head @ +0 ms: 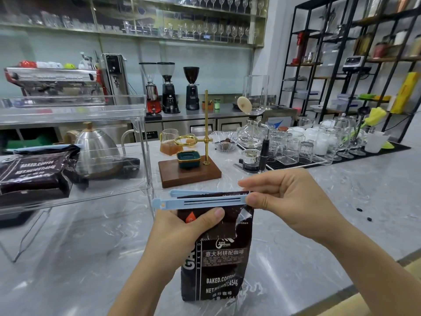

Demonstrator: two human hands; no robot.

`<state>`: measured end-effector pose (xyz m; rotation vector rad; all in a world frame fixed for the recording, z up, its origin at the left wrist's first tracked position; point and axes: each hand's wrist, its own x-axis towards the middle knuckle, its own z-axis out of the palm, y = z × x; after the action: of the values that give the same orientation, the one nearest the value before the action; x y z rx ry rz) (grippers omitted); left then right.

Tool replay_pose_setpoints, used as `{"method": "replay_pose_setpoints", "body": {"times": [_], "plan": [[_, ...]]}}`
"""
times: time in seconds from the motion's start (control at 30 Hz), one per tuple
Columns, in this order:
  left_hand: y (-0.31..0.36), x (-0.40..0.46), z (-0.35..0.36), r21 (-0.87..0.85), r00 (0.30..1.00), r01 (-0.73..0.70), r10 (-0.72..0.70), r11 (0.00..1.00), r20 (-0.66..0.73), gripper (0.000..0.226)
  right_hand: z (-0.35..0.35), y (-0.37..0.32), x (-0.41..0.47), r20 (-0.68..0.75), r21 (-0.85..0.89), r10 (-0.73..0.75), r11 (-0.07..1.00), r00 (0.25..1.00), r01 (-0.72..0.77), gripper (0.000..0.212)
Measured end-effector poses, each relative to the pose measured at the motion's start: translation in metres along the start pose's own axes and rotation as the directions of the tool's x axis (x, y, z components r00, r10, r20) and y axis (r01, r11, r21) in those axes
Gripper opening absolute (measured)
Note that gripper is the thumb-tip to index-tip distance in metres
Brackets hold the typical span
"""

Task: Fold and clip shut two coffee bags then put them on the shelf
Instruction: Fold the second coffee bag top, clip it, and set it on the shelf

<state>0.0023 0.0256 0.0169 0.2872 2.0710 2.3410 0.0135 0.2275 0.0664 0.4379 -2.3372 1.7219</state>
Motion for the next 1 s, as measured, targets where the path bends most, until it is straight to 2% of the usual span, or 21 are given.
{"method": "replay_pose_setpoints", "body": {"times": [0.13, 0.33, 0.6, 0.77, 0.87, 0.93, 1.0], "plan": [[0.0, 0.001, 0.0, -0.011, 1.0, 0.013, -0.012, 1.0, 0.003, 0.023, 0.001, -0.003, 0.003, 0.01, -0.035, 0.008, 0.999, 1.0, -0.008, 0.026], [0.0, 0.002, 0.0, -0.012, 0.999, 0.033, -0.033, 0.999, 0.013, 0.013, 0.004, -0.003, 0.003, -0.001, -0.031, -0.007, 0.999, 1.0, 0.007, 0.026], [-0.002, 0.004, -0.002, 0.062, 1.0, -0.021, 0.021, 0.998, 0.005, 0.019, 0.008, -0.002, 0.003, -0.023, -0.002, -0.03, 1.0, 0.999, 0.03, 0.029], [-0.002, 0.003, -0.003, 0.115, 0.993, -0.115, 0.113, 0.987, 0.026, 0.027, 0.009, 0.0, 0.003, -0.05, -0.012, -0.046, 0.999, 0.998, 0.045, 0.028], [-0.006, -0.001, -0.003, 0.058, 0.99, -0.131, 0.134, 0.99, -0.041, 0.031, 0.01, 0.0, 0.002, -0.061, -0.017, -0.046, 0.999, 0.997, 0.045, 0.027], [-0.01, -0.002, -0.003, 0.009, 0.982, -0.134, 0.134, 0.991, -0.136, 0.044, 0.01, 0.0, 0.002, -0.069, -0.004, -0.045, 0.999, 0.997, 0.045, 0.026], [-0.012, -0.002, -0.004, -0.107, 0.967, -0.141, 0.114, 0.984, -0.226, 0.05, 0.01, 0.0, 0.001, -0.077, 0.0, -0.044, 0.999, 0.996, 0.044, 0.024]]}}
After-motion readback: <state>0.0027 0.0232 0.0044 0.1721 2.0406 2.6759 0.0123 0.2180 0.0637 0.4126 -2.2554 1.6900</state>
